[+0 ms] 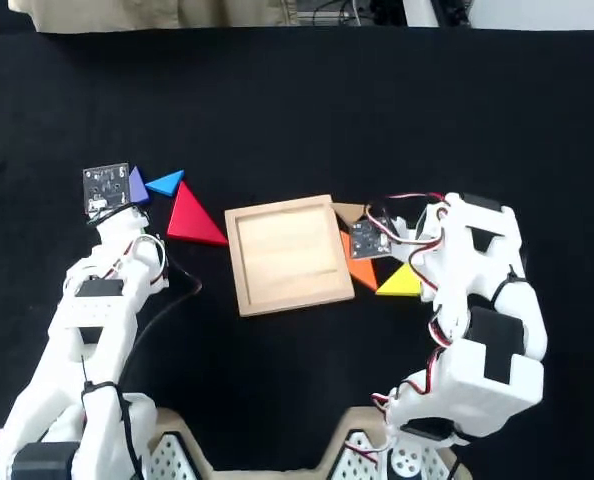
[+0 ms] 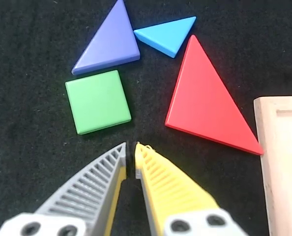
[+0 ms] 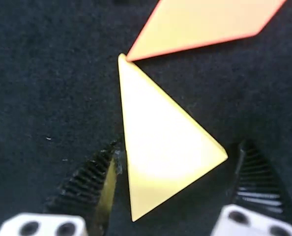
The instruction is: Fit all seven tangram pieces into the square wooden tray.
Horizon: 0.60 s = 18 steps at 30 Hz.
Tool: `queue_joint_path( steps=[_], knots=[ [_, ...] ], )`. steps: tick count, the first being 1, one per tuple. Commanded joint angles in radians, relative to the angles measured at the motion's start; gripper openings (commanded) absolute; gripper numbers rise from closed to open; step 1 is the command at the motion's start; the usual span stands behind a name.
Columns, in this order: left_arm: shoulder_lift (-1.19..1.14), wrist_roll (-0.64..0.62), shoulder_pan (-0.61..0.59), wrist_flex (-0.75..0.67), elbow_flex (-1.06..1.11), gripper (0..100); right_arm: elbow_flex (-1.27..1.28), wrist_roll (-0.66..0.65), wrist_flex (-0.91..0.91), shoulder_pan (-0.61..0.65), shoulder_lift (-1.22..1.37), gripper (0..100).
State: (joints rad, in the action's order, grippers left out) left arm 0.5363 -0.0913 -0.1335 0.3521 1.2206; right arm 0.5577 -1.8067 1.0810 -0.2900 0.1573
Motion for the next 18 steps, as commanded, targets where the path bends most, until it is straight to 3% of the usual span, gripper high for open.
queue_joint_path(
  steps=[1,18],
  knots=[
    [0.0,-0.005,0.004,-0.023,-0.007,5,-0.019,0.008,-0.003,0.008,0.005,35.1],
    [0.0,-0.005,0.004,-0.023,-0.007,5,0.002,0.003,-0.002,0.061,-0.054,36.1]
  ],
)
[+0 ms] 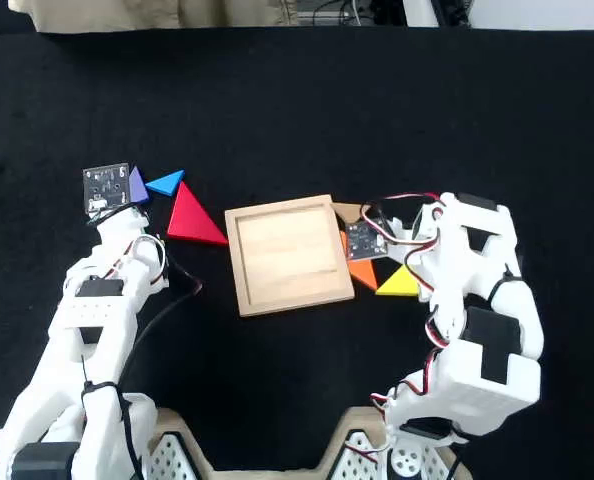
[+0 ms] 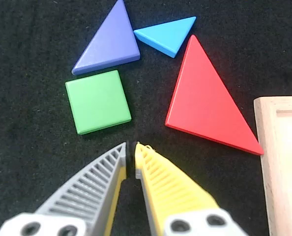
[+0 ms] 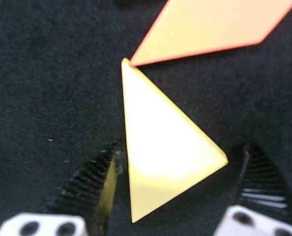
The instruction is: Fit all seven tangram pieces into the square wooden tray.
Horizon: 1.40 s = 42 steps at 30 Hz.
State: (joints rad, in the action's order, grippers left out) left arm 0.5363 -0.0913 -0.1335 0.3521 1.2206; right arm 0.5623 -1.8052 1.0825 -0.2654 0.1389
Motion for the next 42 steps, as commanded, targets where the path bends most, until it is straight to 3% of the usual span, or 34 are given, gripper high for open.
queue_joint_path(
  steps=[1,9,18,34,42],
  knots=[
    [0.0,-0.005,0.004,-0.023,-0.007,5,-0.002,0.002,-0.003,0.037,-0.036,34.5],
    [0.0,-0.005,0.004,-0.023,-0.007,5,0.008,0.002,-0.005,0.032,-0.036,15.2],
    [0.0,-0.005,0.004,-0.023,-0.007,5,-0.001,0.002,0.003,0.014,-0.059,14.9],
    [0.0,-0.005,0.004,-0.023,-0.005,5,0.019,0.008,0.144,-0.005,-0.378,14.9],
    [0.0,-0.005,0.004,-0.023,-0.005,5,0.031,0.269,0.147,0.244,-0.401,14.9]
  ],
)
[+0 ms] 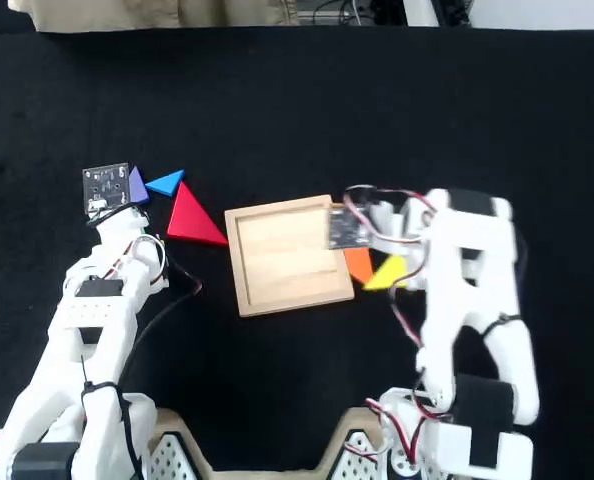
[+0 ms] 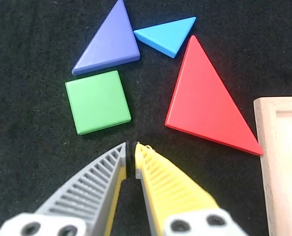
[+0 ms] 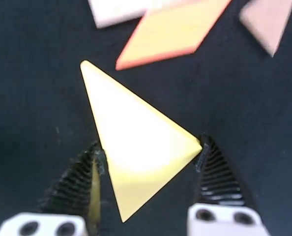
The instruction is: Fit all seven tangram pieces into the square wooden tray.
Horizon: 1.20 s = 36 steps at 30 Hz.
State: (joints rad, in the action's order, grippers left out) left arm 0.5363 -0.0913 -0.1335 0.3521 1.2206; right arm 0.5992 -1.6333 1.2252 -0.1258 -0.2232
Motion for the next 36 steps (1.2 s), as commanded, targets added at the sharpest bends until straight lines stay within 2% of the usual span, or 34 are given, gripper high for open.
queue_joint_path(
  steps=[1,8,14,19,24,31,36],
  knots=[
    [0.0,-0.005,0.004,-0.023,-0.004,5,-0.005,0.126,0.003,0.144,-0.039,14.9],
    [0.0,-0.005,0.004,-0.023,-0.002,5,-0.03,0.322,-0.049,0.404,-0.038,14.9],
    [0.0,-0.006,0.004,-0.023,-0.002,5,-0.064,0.358,-0.081,0.526,0.024,14.9],
    [0.0,-0.006,0.004,-0.023,-0.001,5,-0.214,0.416,-0.072,0.566,0.239,14.9],
    [0.0,-0.006,0.004,-0.023,-0.001,5,-0.383,0.427,0.052,0.571,0.387,14.9],
    [0.0,-0.006,0.004,-0.023,-0.002,5,-0.352,0.427,0.071,0.572,0.407,15.2],
    [0.0,-0.006,0.004,-0.023,-0.002,5,-0.329,0.428,0.071,0.582,0.409,30.4]
  ],
)
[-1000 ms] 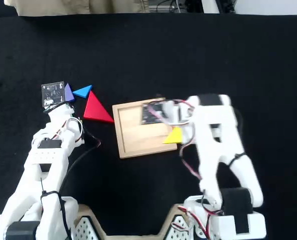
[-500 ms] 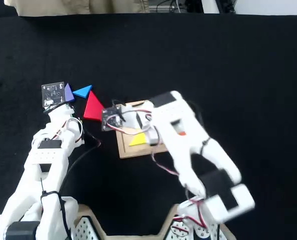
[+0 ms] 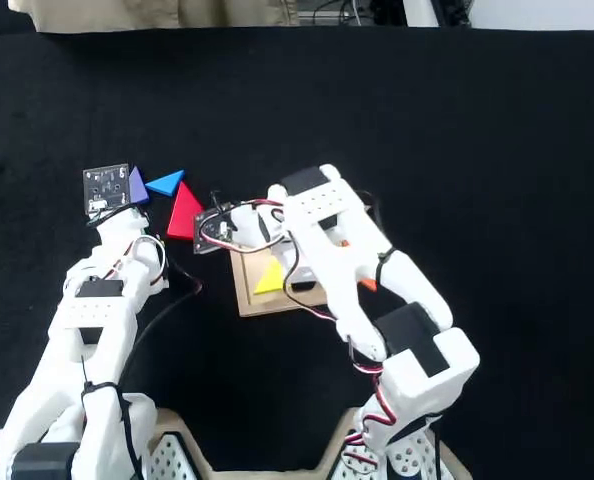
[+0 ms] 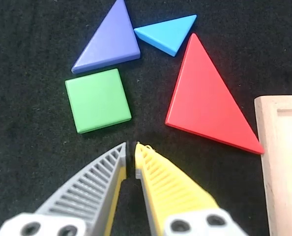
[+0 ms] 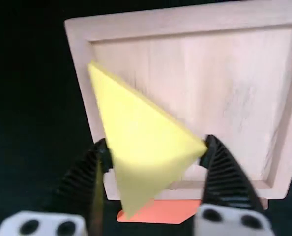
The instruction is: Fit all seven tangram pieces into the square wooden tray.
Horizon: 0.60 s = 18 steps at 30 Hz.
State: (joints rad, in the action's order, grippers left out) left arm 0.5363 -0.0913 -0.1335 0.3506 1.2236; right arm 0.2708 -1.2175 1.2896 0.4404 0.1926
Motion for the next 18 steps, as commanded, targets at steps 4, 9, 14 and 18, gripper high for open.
queue_joint_path(
  steps=[4,9,14,18],
  knots=[
    [0.0,-0.006,0.004,-0.021,-0.005,5,0.008,0.012,0.008,0.021,-0.007,33.5],
    [0.0,-0.006,0.004,-0.021,-0.005,5,0.008,0.012,0.009,0.021,-0.007,33.3],
    [0.0,-0.006,0.004,-0.021,-0.005,5,-0.056,0.012,0.008,-0.009,-0.033,30.3],
    [0.0,-0.006,0.004,-0.021,-0.005,5,-0.125,0.012,-0.086,-0.092,-0.038,11.2]
  ],
)
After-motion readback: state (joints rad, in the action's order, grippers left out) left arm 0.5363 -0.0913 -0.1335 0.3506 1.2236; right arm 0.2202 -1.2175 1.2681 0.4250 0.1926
